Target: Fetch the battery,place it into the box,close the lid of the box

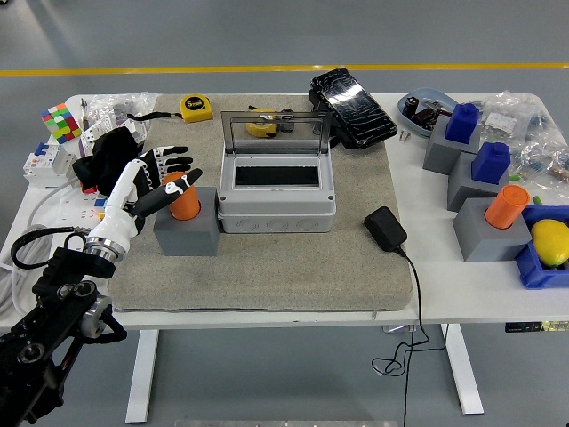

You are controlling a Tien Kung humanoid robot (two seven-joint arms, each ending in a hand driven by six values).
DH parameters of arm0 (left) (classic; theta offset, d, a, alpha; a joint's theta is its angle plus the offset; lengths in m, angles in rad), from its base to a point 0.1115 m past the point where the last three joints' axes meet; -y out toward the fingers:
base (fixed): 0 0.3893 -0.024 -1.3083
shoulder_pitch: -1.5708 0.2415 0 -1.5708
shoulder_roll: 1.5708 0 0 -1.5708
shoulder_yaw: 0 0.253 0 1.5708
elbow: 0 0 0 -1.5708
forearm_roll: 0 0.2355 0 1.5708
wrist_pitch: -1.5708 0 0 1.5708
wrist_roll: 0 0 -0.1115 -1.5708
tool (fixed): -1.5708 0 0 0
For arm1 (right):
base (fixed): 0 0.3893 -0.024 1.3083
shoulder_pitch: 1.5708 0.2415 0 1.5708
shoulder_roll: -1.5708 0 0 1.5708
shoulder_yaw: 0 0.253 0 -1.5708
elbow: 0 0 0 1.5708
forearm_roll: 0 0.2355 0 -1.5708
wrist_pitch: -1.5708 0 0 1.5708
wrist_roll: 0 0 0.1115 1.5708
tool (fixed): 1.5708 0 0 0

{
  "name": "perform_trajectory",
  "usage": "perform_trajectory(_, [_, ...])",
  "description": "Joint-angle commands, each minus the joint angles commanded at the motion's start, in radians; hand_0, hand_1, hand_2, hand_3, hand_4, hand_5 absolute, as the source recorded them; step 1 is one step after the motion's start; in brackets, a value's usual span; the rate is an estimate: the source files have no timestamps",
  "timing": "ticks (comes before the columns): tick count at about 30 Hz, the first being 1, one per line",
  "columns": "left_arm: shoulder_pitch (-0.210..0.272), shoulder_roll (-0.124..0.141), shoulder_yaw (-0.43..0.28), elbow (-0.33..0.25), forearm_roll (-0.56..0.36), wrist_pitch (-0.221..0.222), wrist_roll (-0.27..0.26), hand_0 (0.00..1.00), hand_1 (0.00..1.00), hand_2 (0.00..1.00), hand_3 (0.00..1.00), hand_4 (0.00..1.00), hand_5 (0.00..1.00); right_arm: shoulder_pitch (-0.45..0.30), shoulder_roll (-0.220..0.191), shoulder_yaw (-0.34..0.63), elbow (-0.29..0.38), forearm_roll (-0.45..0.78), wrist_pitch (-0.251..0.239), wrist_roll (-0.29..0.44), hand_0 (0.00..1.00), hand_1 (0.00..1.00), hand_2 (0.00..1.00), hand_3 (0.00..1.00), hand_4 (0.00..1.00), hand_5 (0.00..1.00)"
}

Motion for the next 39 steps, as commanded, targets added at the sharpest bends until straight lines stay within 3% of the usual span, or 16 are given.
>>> perform_trajectory(4, [-0.001,-0.001,0.006,0.007,0.024,0.004,-0.008,0.716,0.695,0.632,0.661,0.998,0.242,0.001,-0.001,-0.001,0.000,0.000,0.000,0.000,0.563,0.595,0.573,0.546,0.922,0.479])
perform_trajectory(5, [-0.002,-0.001,0.010,0.009,0.033,0.008,-0.014,0.716,0.686,0.609,0.573,0.998,0.195,0.001,-0.001,0.000,0.000,0.000,0.000,0.000,0.563,0.595,0.573,0.546,0.922,0.479])
perform_trajectory(11, [-0.006,-0.002,0.025,0.030,0.069,0.028,-0.032,0.716,0.686,0.609,0.573,0.998,0.195,0.002,0.000,-0.003,0.000,0.001,0.000,0.001,0.563,0.595,0.573,0.546,0.922,0.479])
perform_trajectory(12, [-0.007,-0.004,0.026,0.035,0.070,0.032,-0.034,0.704,0.671,0.549,0.527,0.998,0.068,0.002,0.000,-0.003,0.000,0.000,0.000,0.001,0.563,0.595,0.573,0.546,0.922,0.479])
perform_trajectory(17, [-0.015,-0.007,0.047,0.062,0.036,0.059,-0.062,0.704,0.671,0.549,0.527,0.998,0.068,0.003,0.000,-0.002,0.001,0.000,-0.001,0.002,0.563,0.595,0.573,0.546,0.922,0.479])
perform_trajectory(18, [-0.017,-0.007,0.052,0.067,0.027,0.064,-0.068,0.544,0.568,0.469,0.527,0.998,0.002,0.003,-0.001,-0.002,0.001,0.000,-0.002,0.002,0.562,0.595,0.572,0.546,0.922,0.479])
perform_trajectory(23, [-0.023,-0.012,0.066,0.089,-0.004,0.078,-0.092,0.544,0.568,0.469,0.527,0.998,0.002,0.004,-0.002,-0.007,0.000,0.002,-0.002,0.002,0.562,0.595,0.572,0.546,0.922,0.479])
perform_trajectory(24, [-0.023,-0.014,0.068,0.092,-0.011,0.082,-0.100,0.412,0.449,0.419,0.498,0.966,0.002,0.004,-0.002,-0.007,0.000,0.002,-0.003,0.003,0.564,0.595,0.572,0.546,0.922,0.479])
perform_trajectory(29, [-0.028,-0.021,0.076,0.105,-0.039,0.099,-0.135,0.412,0.449,0.419,0.498,0.966,0.002,0.004,0.000,-0.007,0.001,0.003,-0.003,0.004,0.564,0.595,0.572,0.546,0.922,0.479])
perform_trajectory(30, [-0.029,-0.022,0.078,0.108,-0.042,0.102,-0.139,0.351,0.397,0.382,0.463,0.909,0.002,0.004,-0.001,-0.006,0.001,0.002,-0.003,0.004,0.564,0.595,0.572,0.546,0.921,0.478])
perform_trajectory(35, [-0.037,-0.033,0.086,0.133,-0.050,0.106,-0.146,0.351,0.397,0.382,0.463,0.909,0.002,0.004,-0.001,-0.009,0.001,0.003,-0.004,0.004,0.564,0.595,0.572,0.546,0.921,0.478])
perform_trajectory(36, [-0.038,-0.035,0.087,0.138,-0.052,0.107,-0.148,0.313,0.337,0.327,0.411,0.849,0.002,0.004,-0.001,-0.009,0.001,0.003,-0.004,0.004,0.563,0.593,0.572,0.546,0.921,0.478])
perform_trajectory(39, [-0.042,-0.041,0.092,0.153,-0.062,0.108,-0.157,0.313,0.337,0.327,0.411,0.849,0.002,0.004,0.000,-0.008,0.001,0.002,-0.005,0.008,0.563,0.593,0.572,0.546,0.921,0.478])
